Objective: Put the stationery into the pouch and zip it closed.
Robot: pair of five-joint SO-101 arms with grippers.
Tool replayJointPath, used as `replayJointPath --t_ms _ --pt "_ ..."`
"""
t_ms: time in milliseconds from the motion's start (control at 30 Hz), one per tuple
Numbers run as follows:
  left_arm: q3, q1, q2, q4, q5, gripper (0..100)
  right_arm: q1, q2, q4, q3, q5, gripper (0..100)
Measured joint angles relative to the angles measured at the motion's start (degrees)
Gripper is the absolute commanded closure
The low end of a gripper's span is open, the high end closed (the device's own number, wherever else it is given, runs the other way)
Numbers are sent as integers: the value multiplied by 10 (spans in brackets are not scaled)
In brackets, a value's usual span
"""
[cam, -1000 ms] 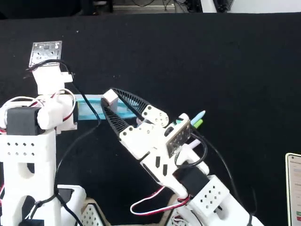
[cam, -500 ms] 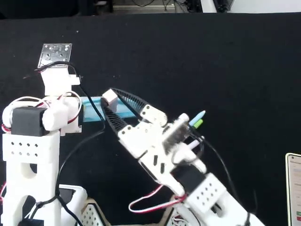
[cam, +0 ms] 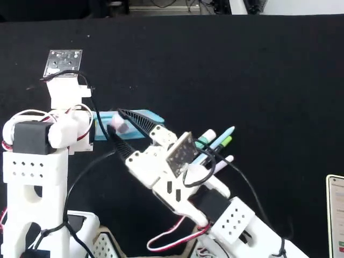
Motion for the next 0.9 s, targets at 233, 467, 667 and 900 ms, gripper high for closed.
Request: replayJointPath --t_ms 233,467,667,900 --pt "0 0 0 0 0 970 -3 7 100 -76 1 897" --pt "0 0 -1 0 -2 970 42 7 228 -175 0 899" --pt "0 0 -1 0 -2 970 219 7 398 -291 0 897" --pt "0 0 -1 0 -2 970 352 1 547 -357 2 897"
